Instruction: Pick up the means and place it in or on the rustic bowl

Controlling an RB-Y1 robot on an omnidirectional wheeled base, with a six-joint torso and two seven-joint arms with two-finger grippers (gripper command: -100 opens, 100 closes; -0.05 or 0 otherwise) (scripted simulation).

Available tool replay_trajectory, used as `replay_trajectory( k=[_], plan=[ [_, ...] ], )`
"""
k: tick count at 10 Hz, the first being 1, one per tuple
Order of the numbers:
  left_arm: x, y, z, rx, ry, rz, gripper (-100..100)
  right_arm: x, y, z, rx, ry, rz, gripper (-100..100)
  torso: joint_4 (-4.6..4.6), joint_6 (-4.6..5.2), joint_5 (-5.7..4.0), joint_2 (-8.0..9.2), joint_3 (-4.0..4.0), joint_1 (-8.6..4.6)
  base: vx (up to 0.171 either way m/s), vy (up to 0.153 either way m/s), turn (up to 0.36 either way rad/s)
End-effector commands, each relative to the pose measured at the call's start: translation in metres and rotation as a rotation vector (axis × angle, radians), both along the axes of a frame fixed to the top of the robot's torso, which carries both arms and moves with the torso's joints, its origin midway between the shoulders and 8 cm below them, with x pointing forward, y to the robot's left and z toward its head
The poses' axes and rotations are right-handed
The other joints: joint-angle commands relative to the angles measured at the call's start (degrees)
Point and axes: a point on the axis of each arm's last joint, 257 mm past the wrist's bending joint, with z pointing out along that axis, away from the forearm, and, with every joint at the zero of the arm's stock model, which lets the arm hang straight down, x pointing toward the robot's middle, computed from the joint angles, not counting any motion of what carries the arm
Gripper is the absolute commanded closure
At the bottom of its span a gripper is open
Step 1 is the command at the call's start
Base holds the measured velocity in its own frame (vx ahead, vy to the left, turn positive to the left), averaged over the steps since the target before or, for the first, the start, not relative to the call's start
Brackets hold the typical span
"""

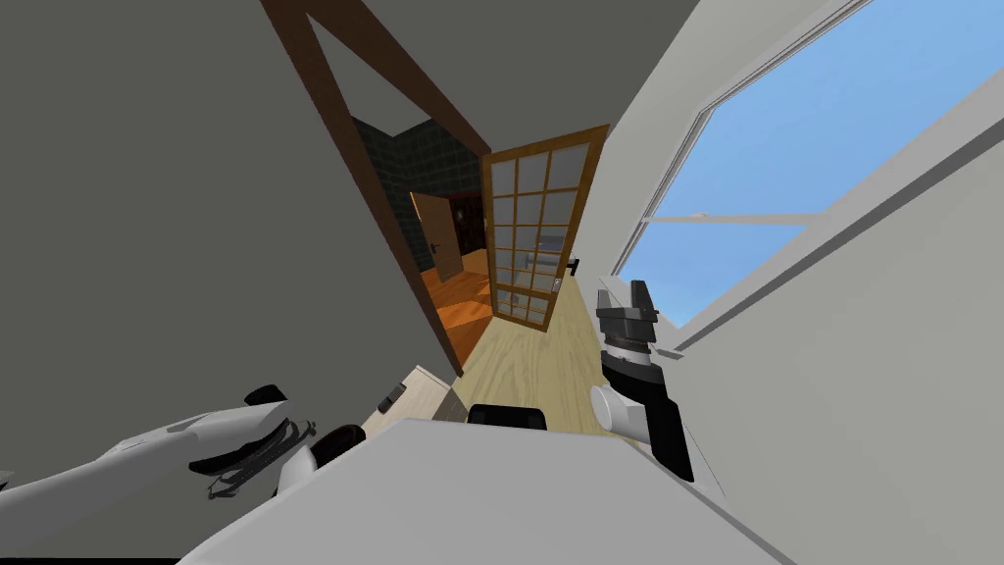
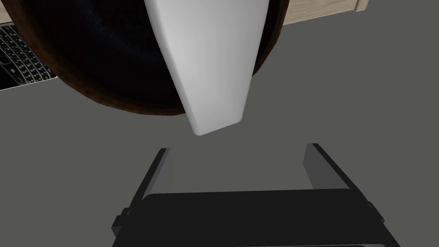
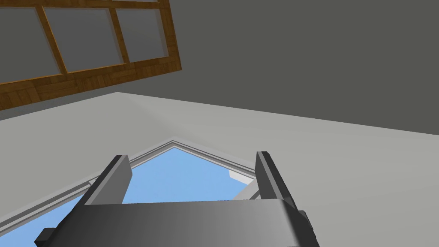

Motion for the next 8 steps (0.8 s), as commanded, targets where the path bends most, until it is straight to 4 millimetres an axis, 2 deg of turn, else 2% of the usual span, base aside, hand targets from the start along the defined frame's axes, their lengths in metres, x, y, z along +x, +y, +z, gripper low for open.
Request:
replay_trajectory(
  k=[1, 3, 4, 5, 6, 8],
  plan=[
    [0.003, 0.003, -0.001, 0.019, -0.041, 0.021, -100, 0.000, 0.000, 0.000, 0.000, 0.000, 0.000, 0, 0.00, 0.00, 0.00, 0.00, 0.00, 0.00, 0.001, 0.006, 0.069],
    [0.013, 0.006, 0.000, 0.034, -0.088, 0.036, -100, 0.000, 0.000, 0.000, 0.000, 0.000, 0.000, 0, 0.02, 0.07, 0.04, 0.03, 0.02, 0.02, -0.005, -0.006, 0.008],
    [-0.018, 0.018, 0.008, 0.072, -0.023, -0.011, -100, 0.000, 0.000, 0.000, 0.000, 0.000, 0.000, 0, 0.04, 0.17, 0.07, -0.02, 0.01, 0.09, 0.008, 0.000, -0.262],
    [-0.035, 0.009, 0.001, 0.058, -0.001, -0.010, -100, 0.000, 0.000, 0.000, 0.000, 0.000, 0.000, 0, 0.08, 0.40, -0.20, -0.15, -0.04, 0.27, 0.007, 0.019, -0.301],
    [-0.041, 0.009, -0.002, 0.062, -0.011, 0.001, -100, 0.000, 0.000, 0.000, 0.000, 0.000, 0.000, 0, 0.11, 0.55, -0.31, -0.28, -0.09, 0.45, 0.007, 0.025, -0.093],
    [-0.026, 0.012, -0.002, 0.077, -0.088, 0.036, -100, 0.000, 0.000, 0.000, 0.000, 0.000, 0.000, 0, 0.08, 0.46, -0.38, -0.33, -0.13, 0.73, 0.006, 0.007, 0.029]
  ],
)
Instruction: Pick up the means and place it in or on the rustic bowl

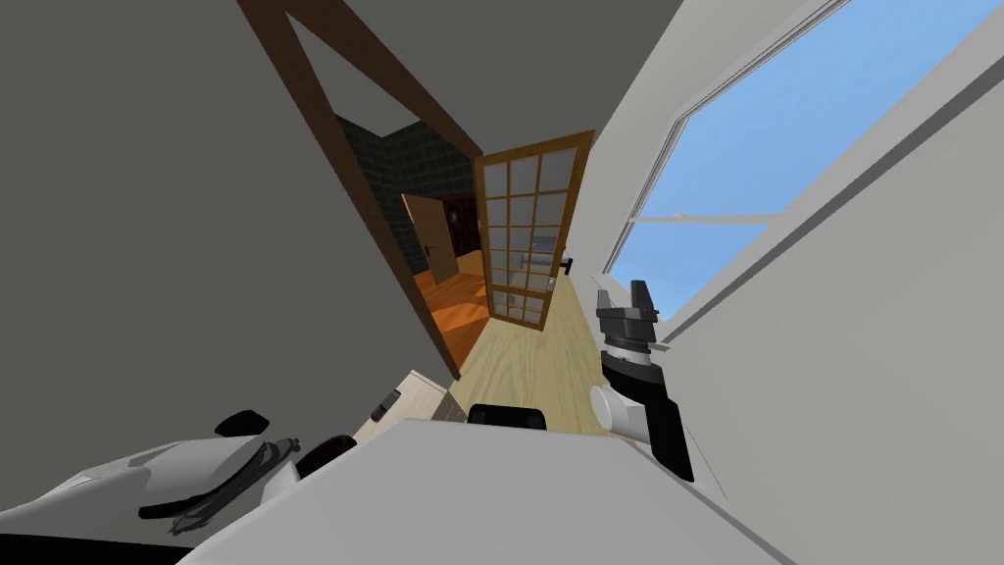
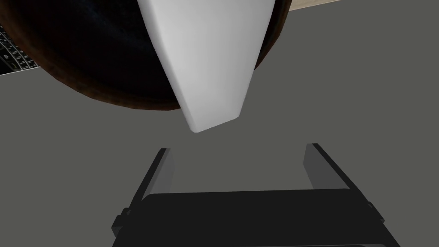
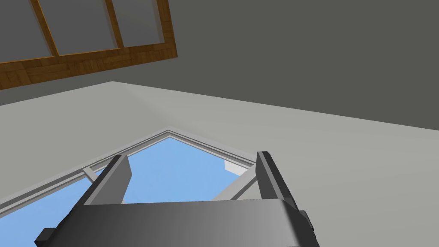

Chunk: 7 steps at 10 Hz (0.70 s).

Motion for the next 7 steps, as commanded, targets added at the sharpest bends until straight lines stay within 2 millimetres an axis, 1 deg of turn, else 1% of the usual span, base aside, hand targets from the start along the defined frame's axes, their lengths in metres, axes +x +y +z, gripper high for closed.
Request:
replay_trajectory(
  k=[1, 2, 3, 4, 5, 7],
  plan=[
    [0.013, 0.005, 0.003, 0.015, -0.058, 0.013, -100, 0.000, 0.000, 0.000, 0.000, 0.000, 0.000, 0, 0.00, 0.00, 0.00, 0.00, 0.00, 0.00, -0.005, -0.001, 0.019],
    [-0.022, 0.008, 0.010, 0.029, 0.017, -0.033, -100, 0.000, 0.000, 0.000, 0.000, 0.000, 0.000, 0, 0.04, 0.14, 0.00, -0.05, -0.01, 0.08, 0.005, 0.011, -0.259],
    [-0.043, 0.000, 0.005, 0.014, 0.034, -0.015, -100, 0.000, 0.000, 0.000, 0.000, 0.000, 0.000, 0, 0.07, 0.39, -0.29, -0.17, -0.05, 0.17, 0.009, 0.030, -0.316],
    [-0.046, -0.001, 0.003, 0.016, 0.016, 0.009, -100, 0.000, 0.000, 0.000, 0.000, 0.000, 0.000, 0, 0.07, 0.49, -0.44, -0.29, -0.11, 0.15, 0.007, 0.027, -0.100],
    [-0.038, -0.001, 0.003, 0.020, -0.028, 0.034, -100, 0.000, 0.000, 0.000, 0.000, 0.000, 0.000, 0, 0.04, 0.38, -0.39, -0.30, -0.13, 0.34, 0.005, 0.007, 0.030],
    [-0.024, 0.000, 0.002, 0.020, -0.084, 0.026, -100, 0.000, 0.000, 0.000, 0.000, 0.000, 0.000, 0, 0.07, 0.43, -0.31, -0.28, -0.11, 0.55, -0.001, -0.002, 0.027]
  ],
)
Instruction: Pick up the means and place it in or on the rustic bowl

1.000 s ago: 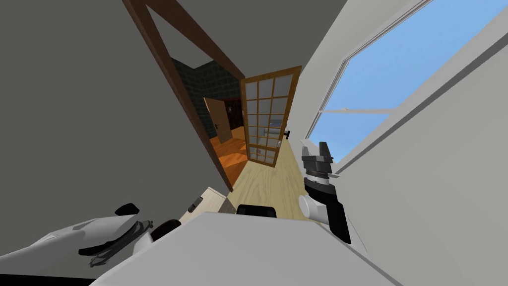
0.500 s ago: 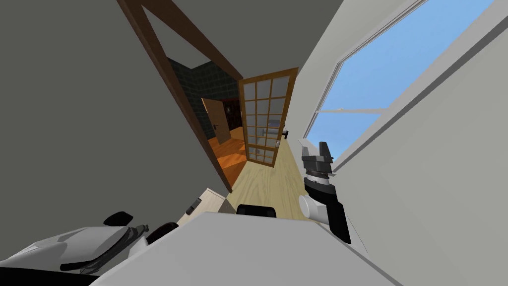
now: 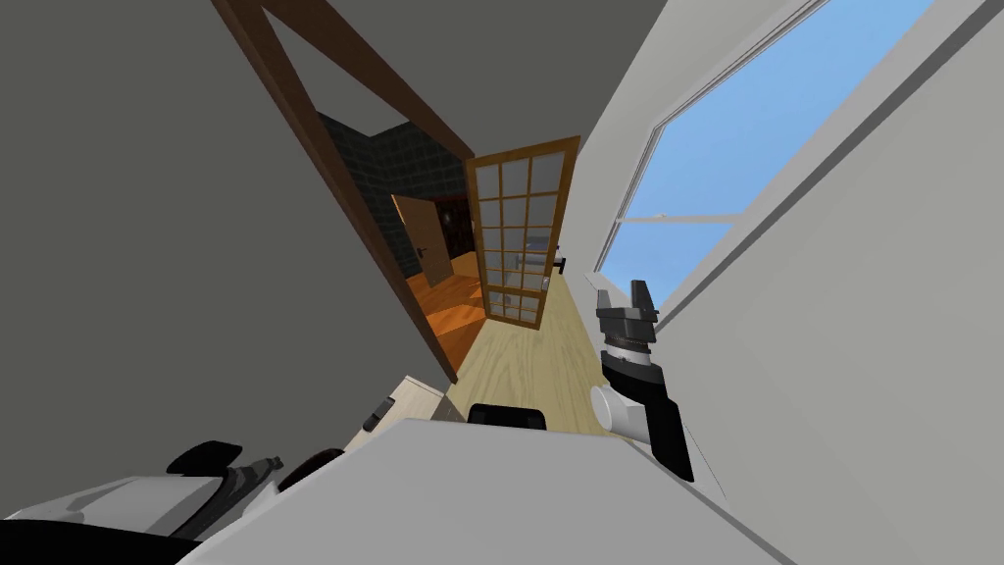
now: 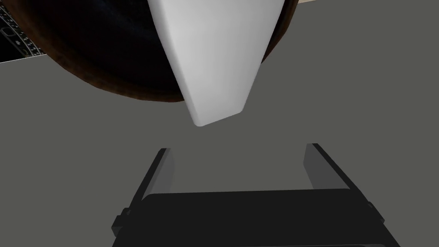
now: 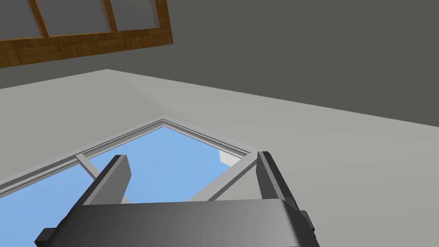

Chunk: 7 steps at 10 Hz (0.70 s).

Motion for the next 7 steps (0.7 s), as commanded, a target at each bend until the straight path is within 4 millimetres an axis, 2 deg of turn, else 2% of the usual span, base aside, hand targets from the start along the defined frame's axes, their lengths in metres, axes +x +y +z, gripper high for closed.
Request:
replay_trajectory(
  k=[1, 2, 3, 4, 7],
  plan=[
    [0.010, 0.000, 0.002, 0.002, -0.031, -0.016, -100, 0.000, 0.000, 0.000, 0.000, 0.000, 0.000, 0, 0.00, 0.00, 0.00, 0.00, 0.00, 0.00, 0.000, 0.000, 0.000],
    [-0.025, 0.000, 0.011, 0.002, 0.033, -0.052, -100, 0.000, 0.000, 0.000, 0.000, 0.000, 0.000, 0, 0.01, 0.09, -0.01, -0.06, -0.03, 0.07, 0.000, 0.007, -0.331],
    [-0.042, -0.007, 0.007, -0.013, 0.065, -0.062, -100, 0.000, 0.000, 0.000, 0.000, 0.000, 0.000, 0, 0.09, 0.52, -0.15, -0.22, -0.07, 0.21, 0.007, 0.027, -0.305],
    [-0.054, -0.014, 0.004, -0.029, 0.064, -0.049, -100, 0.000, 0.000, 0.000, 0.000, 0.000, 0.000, 0, 0.06, 0.57, -0.31, -0.37, -0.15, 0.32, 0.010, 0.034, -0.034],
    [-0.032, -0.016, 0.002, -0.035, -0.044, -0.022, -100, 0.000, 0.000, 0.000, 0.000, 0.000, 0.000, 0, 0.04, 0.54, -0.35, -0.46, -0.21, 0.21, 0.003, 0.006, 0.022]
  ],
)
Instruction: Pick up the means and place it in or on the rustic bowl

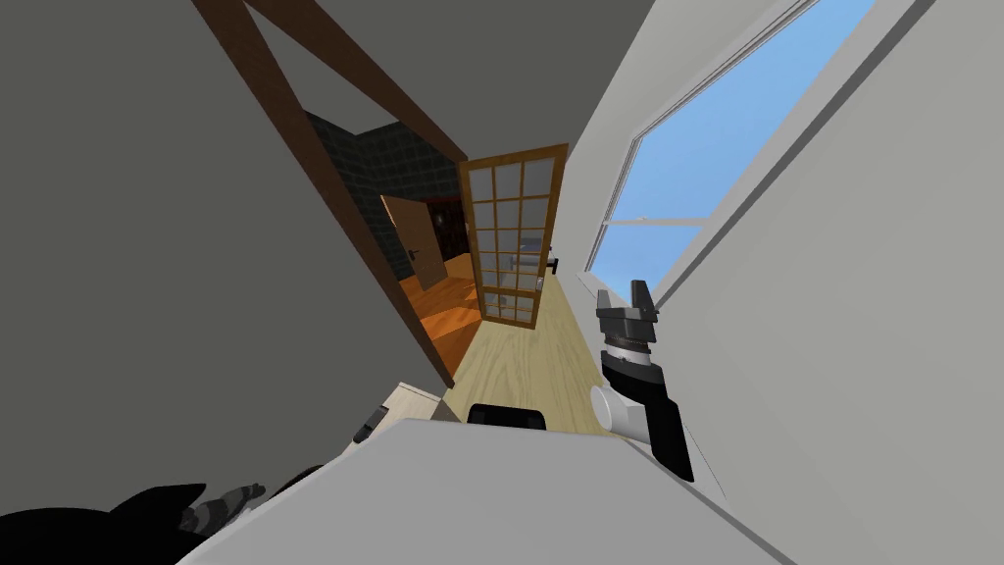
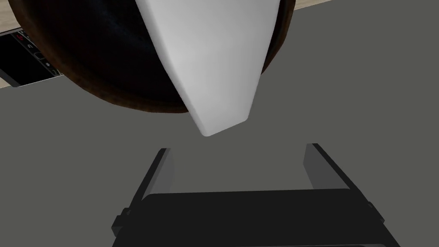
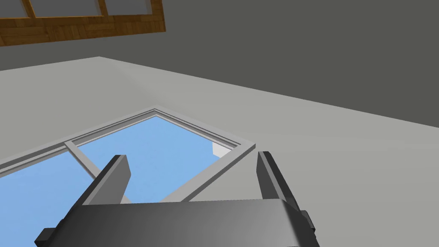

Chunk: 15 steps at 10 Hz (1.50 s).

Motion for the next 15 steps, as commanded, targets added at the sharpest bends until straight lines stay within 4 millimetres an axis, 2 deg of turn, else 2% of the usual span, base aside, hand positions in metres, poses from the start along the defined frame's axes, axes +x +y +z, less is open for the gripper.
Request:
replay_trajectory(
  k=[1, 2, 3, 4, 6, 8, 9, 10, 11, 13, 14, 15],
  plan=[
    [0.006, 0.000, 0.000, -0.002, -0.049, 0.048, -100, 0.000, 0.000, 0.000, 0.000, 0.000, 0.000, 0, 0.00, 0.00, 0.00, 0.00, 0.00, 0.00, 0.000, 0.000, 0.000],
    [-0.028, -0.006, 0.009, -0.021, 0.018, 0.002, -100, 0.000, 0.000, 0.000, 0.000, 0.000, 0.000, 0, 0.00, -0.01, 0.00, 0.00, 0.00, 0.00, 0.012, 0.009, -0.359],
    [-0.040, -0.016, 0.007, -0.041, 0.003, 0.046, -100, 0.000, 0.000, 0.000, 0.000, 0.000, 0.000, 0, -0.01, 0.08, -0.02, -0.01, -0.01, 0.05, 0.007, 0.039, -0.253],
    [-0.029, -0.015, 0.007, -0.041, -0.040, 0.083, -100, 0.000, 0.000, 0.000, 0.000, 0.000, 0.000, 0, 0.00, 0.01, 0.03, -0.01, 0.00, 0.14, 0.000, 0.029, -0.009],
    [-0.044, -0.023, 0.005, -0.062, -0.048, 0.110, -100, 0.000, 0.000, 0.000, 0.000, 0.000, 0.000, 0, 0.00, -0.03, 0.02, 0.01, 0.01, 0.05, -0.001, 0.003, 0.013],
    [-0.038, -0.026, 0.004, -0.074, -0.075, 0.097, -100, 0.000, 0.000, 0.000, 0.000, 0.000, 0.000, 0, 0.00, -0.02, 0.00, 0.02, 0.01, -0.02, 0.000, -0.003, 0.001],
    [-0.074, -0.038, 0.017, -0.105, -0.015, 0.089, -100, 0.000, 0.000, 0.000, 0.000, 0.000, 0.000, 0, 0.00, -0.01, -0.01, 0.01, 0.01, -0.01, 0.005, 0.019, -0.393],
    [-0.090, -0.050, 0.016, -0.131, -0.006, 0.105, -100, 0.000, 0.000, 0.000, 0.000, 0.000, 0.000, 0, 0.00, 0.08, -0.01, 0.01, 0.00, 0.09, 0.005, 0.041, -0.253],
    [-0.095, -0.056, 0.015, -0.151, -0.035, 0.158, -100, 0.000, 0.000, 0.000, 0.000, 0.000, 0.000, 0, 0.00, 0.00, 0.03, -0.01, -0.01, 0.16, 0.003, 0.024, 0.012],
    [-0.086, -0.061, 0.015, -0.171, -0.089, 0.180, -100, 0.000, 0.000, 0.000, 0.000, 0.000, 0.000, 0, 0.01, -0.03, 0.01, 0.01, 0.01, 0.02, 0.000, -0.004, 0.025],
    [-0.124, -0.078, 0.032, -0.210, -0.021, 0.188, -100, 0.000, 0.000, 0.000, 0.000, 0.000, 0.000, 0, 0.01, -0.01, 0.00, 0.00, 0.01, -0.03, 0.003, 0.011, -0.298],
    [-0.149, -0.093, 0.036, -0.239, 0.001, 0.226, -100, 0.000, 0.000, 0.000, 0.000, 0.000, 0.000, 0, -0.01, 0.05, -0.02, 0.00, 0.00, 0.05, 0.001, 0.037, -0.443]
  ],
)
